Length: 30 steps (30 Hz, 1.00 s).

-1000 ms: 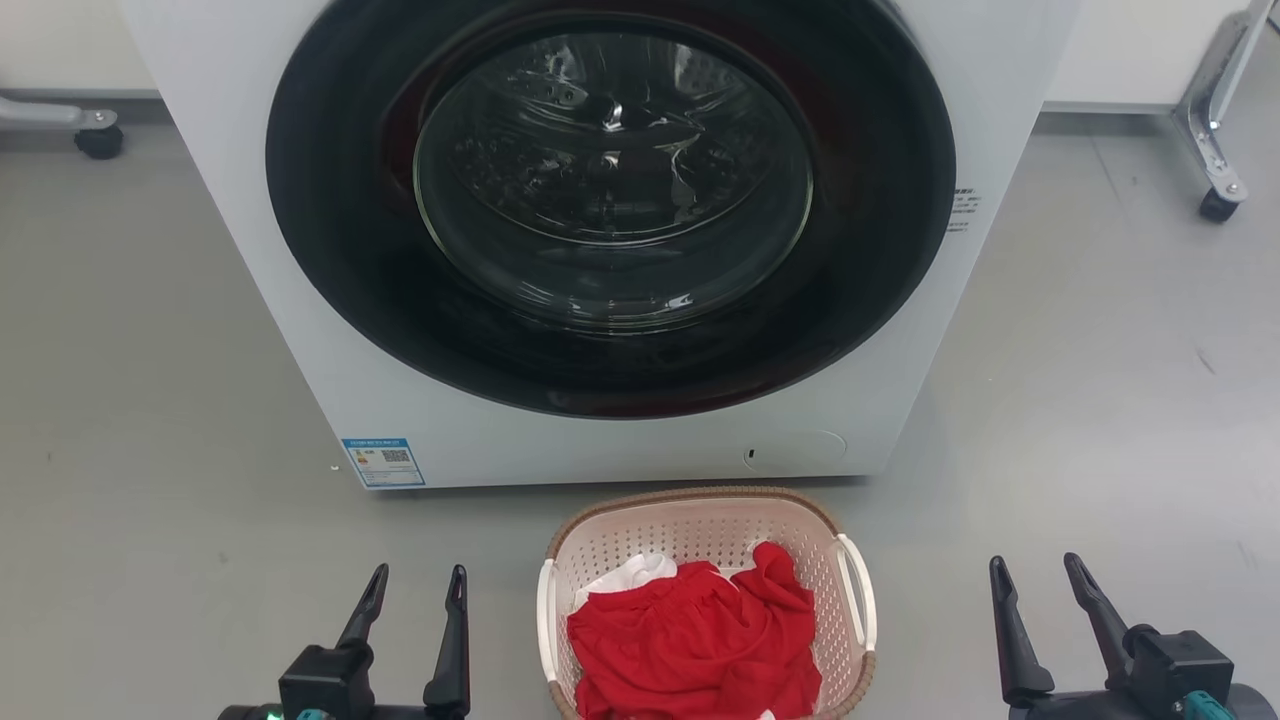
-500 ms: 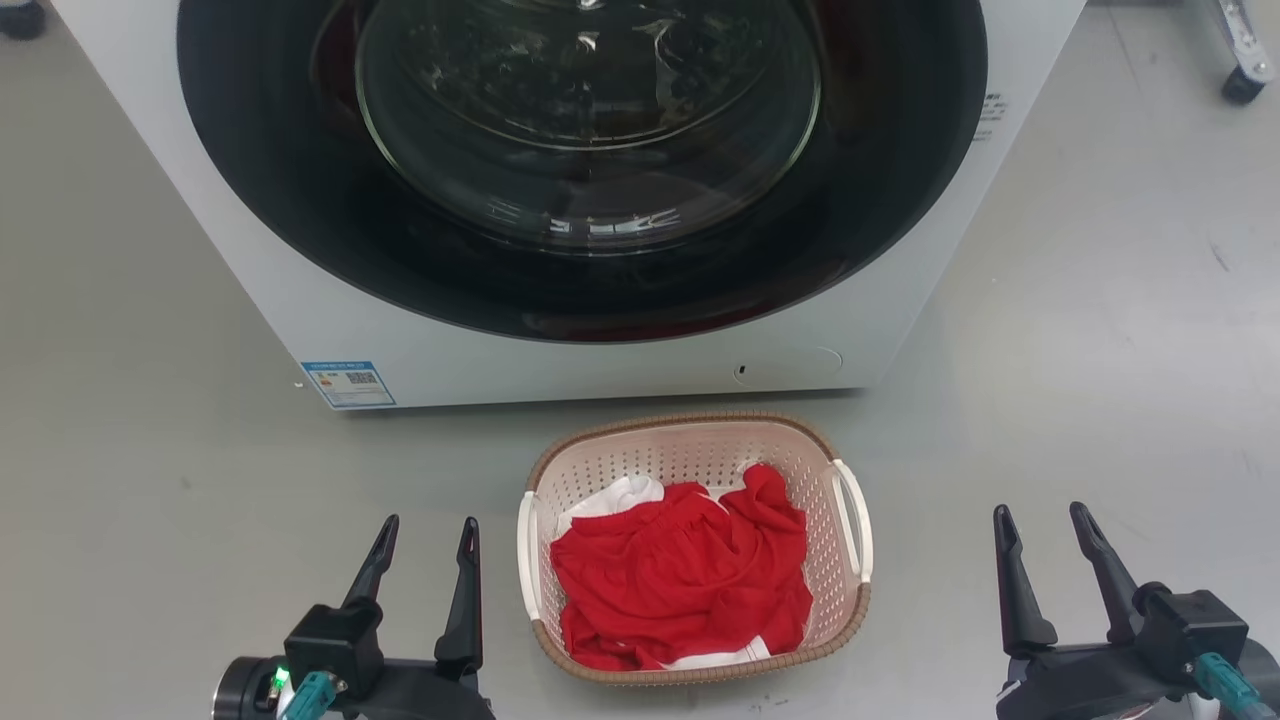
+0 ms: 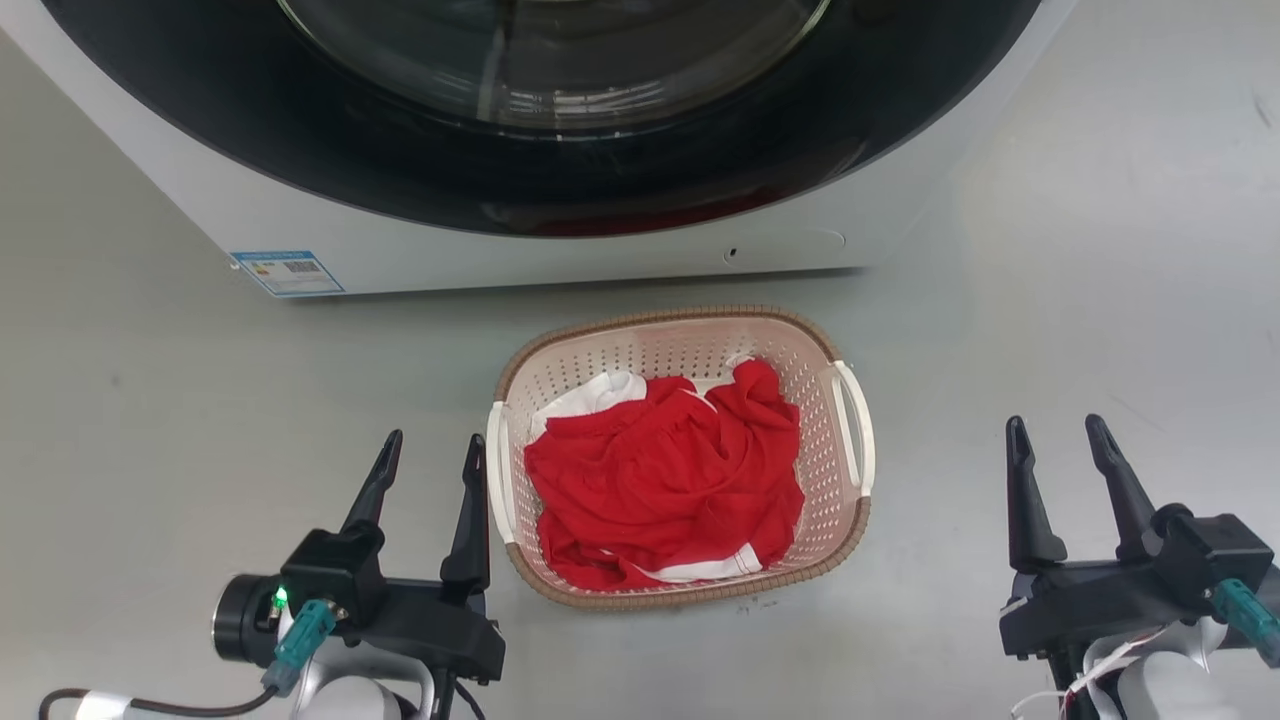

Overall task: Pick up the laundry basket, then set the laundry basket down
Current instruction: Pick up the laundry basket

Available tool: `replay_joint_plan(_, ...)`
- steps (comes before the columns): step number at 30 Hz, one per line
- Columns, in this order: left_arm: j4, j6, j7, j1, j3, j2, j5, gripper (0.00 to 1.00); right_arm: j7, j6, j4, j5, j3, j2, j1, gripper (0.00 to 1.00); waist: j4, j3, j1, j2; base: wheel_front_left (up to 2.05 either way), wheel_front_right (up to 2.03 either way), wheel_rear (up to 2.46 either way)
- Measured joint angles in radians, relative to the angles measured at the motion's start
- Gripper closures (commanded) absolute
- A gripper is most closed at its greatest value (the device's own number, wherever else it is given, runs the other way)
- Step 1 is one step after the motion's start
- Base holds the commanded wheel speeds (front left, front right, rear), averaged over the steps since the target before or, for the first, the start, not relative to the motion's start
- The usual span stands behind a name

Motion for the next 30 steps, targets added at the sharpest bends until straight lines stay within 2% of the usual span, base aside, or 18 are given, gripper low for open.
replay_joint_plan(7, 0.016, -0.006, 0.000, -0.075, 0.000, -0.002, 0.000, 0.00, 0.000, 0.009, 0.009, 0.000, 0.001, 0.012, -0.078, 0.00, -0.014, 0.095, -0.0001, 0.0000, 0.00, 0.00, 0.00)
replay_joint_plan(15, 0.095, -0.018, 0.011, -0.186, 0.000, -0.006, -0.009, 0.00, 0.002, 0.028, 0.086, 0.003, 0.007, 0.016, -0.182, 0.00, -0.026, 0.197, 0.0000, 0.0001, 0.00, 0.00, 0.00)
replay_joint_plan(30, 0.382, -0.079, 0.156, -0.362, -0.007, -0.011, -0.050, 0.00, 0.101, 0.088, 0.375, 0.017, 0.061, 0.047, -0.362, 0.00, -0.032, 0.302, -0.0002, 0.0000, 0.00, 0.00, 0.00)
